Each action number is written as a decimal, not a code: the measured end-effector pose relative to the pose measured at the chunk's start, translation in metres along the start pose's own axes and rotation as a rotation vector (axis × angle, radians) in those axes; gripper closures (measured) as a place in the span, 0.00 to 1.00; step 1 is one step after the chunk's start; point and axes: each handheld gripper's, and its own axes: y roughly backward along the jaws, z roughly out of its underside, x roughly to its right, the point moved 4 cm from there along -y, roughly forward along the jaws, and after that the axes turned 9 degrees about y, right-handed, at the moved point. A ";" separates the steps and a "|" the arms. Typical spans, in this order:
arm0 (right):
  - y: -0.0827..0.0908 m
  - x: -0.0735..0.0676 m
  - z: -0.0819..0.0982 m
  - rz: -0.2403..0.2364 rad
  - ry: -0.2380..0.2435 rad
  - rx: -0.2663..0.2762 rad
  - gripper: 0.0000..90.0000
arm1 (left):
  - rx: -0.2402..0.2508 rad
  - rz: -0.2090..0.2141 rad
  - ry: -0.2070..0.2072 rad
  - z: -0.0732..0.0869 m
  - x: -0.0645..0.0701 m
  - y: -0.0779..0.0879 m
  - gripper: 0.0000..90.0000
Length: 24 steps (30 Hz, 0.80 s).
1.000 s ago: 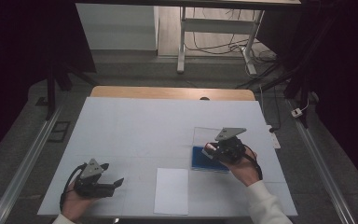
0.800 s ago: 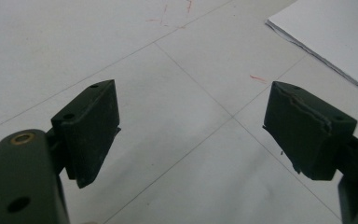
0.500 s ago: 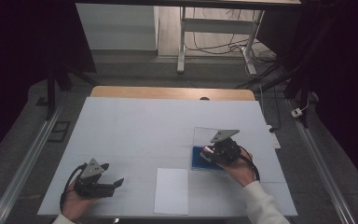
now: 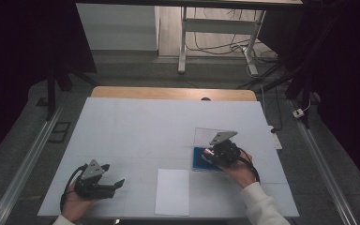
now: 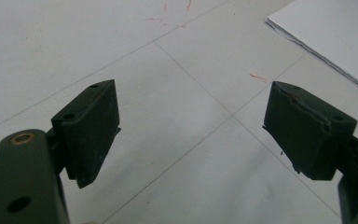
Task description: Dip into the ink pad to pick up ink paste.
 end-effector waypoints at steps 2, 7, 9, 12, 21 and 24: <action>0.000 -0.001 0.000 0.005 0.003 -0.004 0.78 | 0.000 0.000 0.000 0.000 0.000 0.000 0.20; 0.000 -0.001 0.000 0.011 0.005 -0.008 0.78 | -0.003 0.001 -0.002 0.000 0.001 0.000 0.20; 0.000 -0.001 0.000 0.013 0.002 -0.009 0.78 | -0.003 0.000 -0.003 0.000 0.001 0.000 0.20; -0.001 -0.002 0.001 0.012 -0.008 -0.014 0.78 | -0.002 -0.001 -0.003 0.000 0.001 0.000 0.20; -0.004 -0.001 0.004 0.002 -0.016 -0.002 0.79 | -0.003 0.001 -0.005 0.000 0.003 0.000 0.20; -0.004 -0.001 0.004 0.002 -0.015 -0.004 0.79 | -0.004 -0.002 -0.002 0.000 0.003 -0.001 0.20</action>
